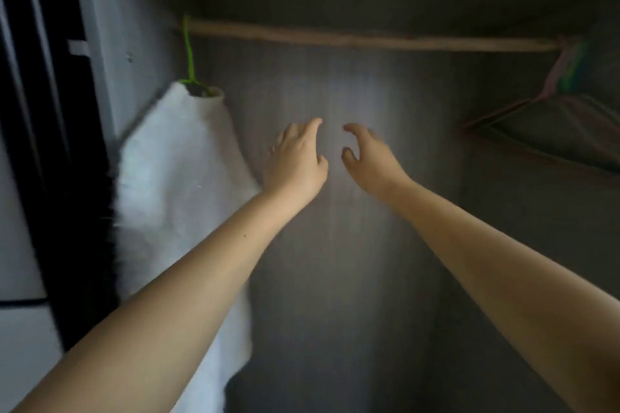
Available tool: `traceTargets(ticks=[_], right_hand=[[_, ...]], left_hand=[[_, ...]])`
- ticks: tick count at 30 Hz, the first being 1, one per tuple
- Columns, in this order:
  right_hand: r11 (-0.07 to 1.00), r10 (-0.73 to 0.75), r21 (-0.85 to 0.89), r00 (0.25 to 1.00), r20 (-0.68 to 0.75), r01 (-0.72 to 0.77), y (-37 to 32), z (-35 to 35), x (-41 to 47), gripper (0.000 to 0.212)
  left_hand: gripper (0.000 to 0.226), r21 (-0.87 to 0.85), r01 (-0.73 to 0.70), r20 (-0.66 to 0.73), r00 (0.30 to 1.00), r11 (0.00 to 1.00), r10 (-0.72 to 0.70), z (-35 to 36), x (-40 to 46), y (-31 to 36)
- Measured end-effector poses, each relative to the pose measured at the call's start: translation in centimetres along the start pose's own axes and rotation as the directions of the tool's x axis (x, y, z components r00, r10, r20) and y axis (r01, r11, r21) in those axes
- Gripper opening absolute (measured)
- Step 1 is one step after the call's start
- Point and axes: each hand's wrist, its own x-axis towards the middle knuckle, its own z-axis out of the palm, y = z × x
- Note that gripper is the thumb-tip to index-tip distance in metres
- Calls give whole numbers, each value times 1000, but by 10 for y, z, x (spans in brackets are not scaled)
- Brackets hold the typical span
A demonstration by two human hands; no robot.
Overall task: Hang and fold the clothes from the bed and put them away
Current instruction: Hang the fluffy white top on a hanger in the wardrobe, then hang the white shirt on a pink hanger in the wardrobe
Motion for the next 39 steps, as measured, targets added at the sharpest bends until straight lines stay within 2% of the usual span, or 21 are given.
traceTargets(ticks=[4, 8, 13, 15, 19, 21, 25, 32, 36, 39], right_hand=[[965, 112, -241, 993, 29, -101, 63, -56, -90, 46], [879, 282, -410, 959, 36, -244, 115, -106, -190, 46], [738, 494, -530, 869, 3, -418, 155, -153, -314, 44], [659, 595, -556, 803, -27, -507, 163, -172, -364, 44], [442, 770, -569, 619, -156, -693, 161, -204, -461, 43], [308, 832, -550, 500, -239, -776, 148, -218, -506, 44], [59, 868, -447, 267, -418, -892, 99, -235, -588, 44], [-306, 744, -174, -122, -657, -936, -39, -223, -703, 43], [-510, 614, -21, -347, -709, -860, -145, -200, -759, 44], [-608, 481, 136, -498, -722, -783, -223, -185, -794, 43]], left_hand=[[57, -152, -123, 193, 969, 981, 151, 64, -38, 58], [53, -307, -226, 334, 884, 924, 328, 118, -101, 112], [50, -488, -270, 472, 718, 830, 512, 163, -195, 190], [50, -553, -299, 504, 624, 778, 598, 172, -232, 224], [49, -681, -355, 497, 417, 640, 761, 177, -294, 283], [49, -754, -344, 475, 302, 559, 826, 174, -324, 309], [52, -863, -321, 389, 72, 391, 918, 158, -387, 346], [49, -971, -238, 94, -282, 26, 955, 88, -506, 373], [51, -968, -177, -74, -481, -179, 874, 18, -583, 367], [49, -943, -101, -205, -571, -316, 795, -38, -634, 353]])
